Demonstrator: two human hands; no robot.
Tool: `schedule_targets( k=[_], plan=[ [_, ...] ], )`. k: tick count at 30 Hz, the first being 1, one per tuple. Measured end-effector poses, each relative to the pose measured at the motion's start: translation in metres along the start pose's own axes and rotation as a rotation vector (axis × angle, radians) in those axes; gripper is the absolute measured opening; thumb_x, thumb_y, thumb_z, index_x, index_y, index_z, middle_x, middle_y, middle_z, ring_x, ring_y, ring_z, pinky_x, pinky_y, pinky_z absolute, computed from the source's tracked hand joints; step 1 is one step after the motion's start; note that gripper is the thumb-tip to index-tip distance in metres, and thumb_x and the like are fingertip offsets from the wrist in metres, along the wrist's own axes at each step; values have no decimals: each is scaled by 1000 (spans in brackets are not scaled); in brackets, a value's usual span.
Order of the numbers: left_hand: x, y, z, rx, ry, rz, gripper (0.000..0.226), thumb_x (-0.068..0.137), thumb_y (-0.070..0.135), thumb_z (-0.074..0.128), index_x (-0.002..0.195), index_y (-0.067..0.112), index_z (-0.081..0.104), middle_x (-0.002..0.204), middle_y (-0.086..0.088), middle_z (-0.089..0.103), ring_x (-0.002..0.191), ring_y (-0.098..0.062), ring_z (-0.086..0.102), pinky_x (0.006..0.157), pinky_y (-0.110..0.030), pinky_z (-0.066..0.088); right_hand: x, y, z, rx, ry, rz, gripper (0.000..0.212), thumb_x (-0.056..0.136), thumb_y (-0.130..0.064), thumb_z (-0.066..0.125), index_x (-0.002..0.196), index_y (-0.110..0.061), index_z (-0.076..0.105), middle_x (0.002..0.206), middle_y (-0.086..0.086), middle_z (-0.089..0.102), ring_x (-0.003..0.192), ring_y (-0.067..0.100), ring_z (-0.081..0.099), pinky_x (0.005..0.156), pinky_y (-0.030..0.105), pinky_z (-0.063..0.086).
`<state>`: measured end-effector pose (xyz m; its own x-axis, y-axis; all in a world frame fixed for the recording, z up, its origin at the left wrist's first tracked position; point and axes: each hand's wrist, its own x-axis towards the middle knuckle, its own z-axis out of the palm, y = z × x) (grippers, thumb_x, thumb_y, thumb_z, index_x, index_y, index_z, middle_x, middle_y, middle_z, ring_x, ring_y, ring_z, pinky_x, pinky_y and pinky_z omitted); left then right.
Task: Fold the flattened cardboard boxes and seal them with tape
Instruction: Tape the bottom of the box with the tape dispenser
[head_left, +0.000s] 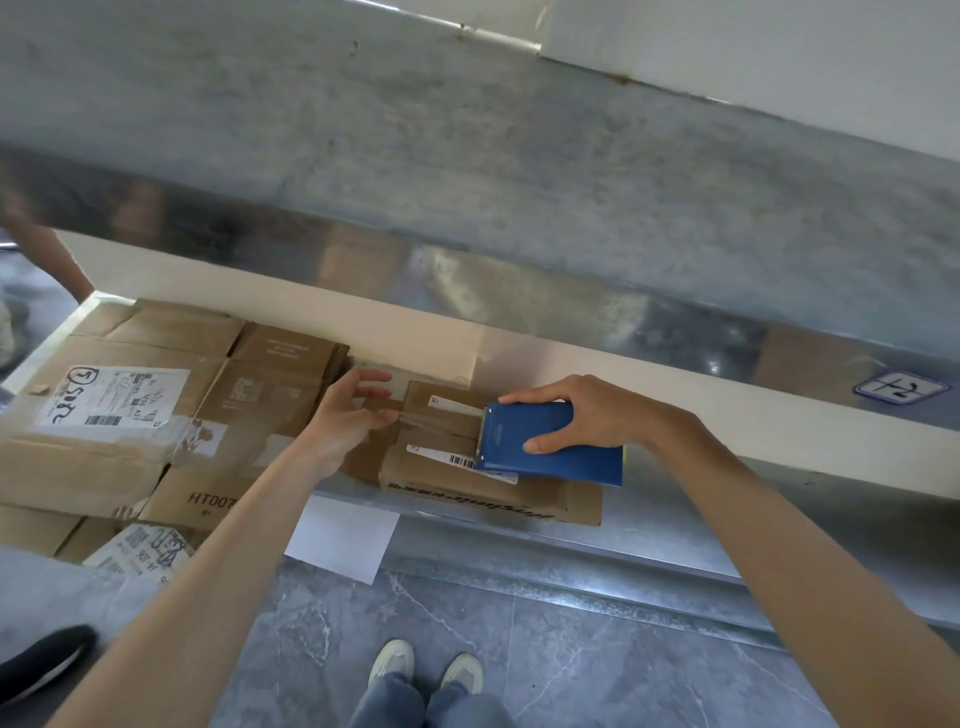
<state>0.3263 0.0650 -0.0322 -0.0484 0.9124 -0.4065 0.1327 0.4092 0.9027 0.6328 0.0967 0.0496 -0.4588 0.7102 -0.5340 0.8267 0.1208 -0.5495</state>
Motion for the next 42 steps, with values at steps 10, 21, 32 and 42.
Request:
schedule_targets(
  k=[10,21,32,42],
  plan=[
    [-1,-16,4,-1,31,82,41,90,-6,65,125,14,57,125,-4,59,98,-15,64,80,-29,56,1,1,1,5,8,-7,58,81,-54,75,132,-63,48,129,-20,58,102,3,60,87,28,54],
    [0,-31,11,172,86,251,41,93,-3,61,125,21,54,122,10,57,107,-19,62,95,-39,54,-2,0,4,2,30,6,57,82,-53,75,130,-64,46,126,-20,58,100,1,58,83,24,52],
    [-4,-44,8,246,140,377,44,88,-6,65,115,28,55,105,21,61,78,-1,63,71,-10,51,-4,-2,5,15,37,38,58,81,-52,76,131,-63,48,125,-21,60,100,2,61,89,31,54],
    [1,-42,2,339,177,469,40,83,4,74,113,25,57,103,18,60,89,8,58,76,-8,47,-3,-4,6,42,43,76,53,79,-53,77,118,-73,47,116,-28,60,94,-1,62,81,23,53]
  ],
)
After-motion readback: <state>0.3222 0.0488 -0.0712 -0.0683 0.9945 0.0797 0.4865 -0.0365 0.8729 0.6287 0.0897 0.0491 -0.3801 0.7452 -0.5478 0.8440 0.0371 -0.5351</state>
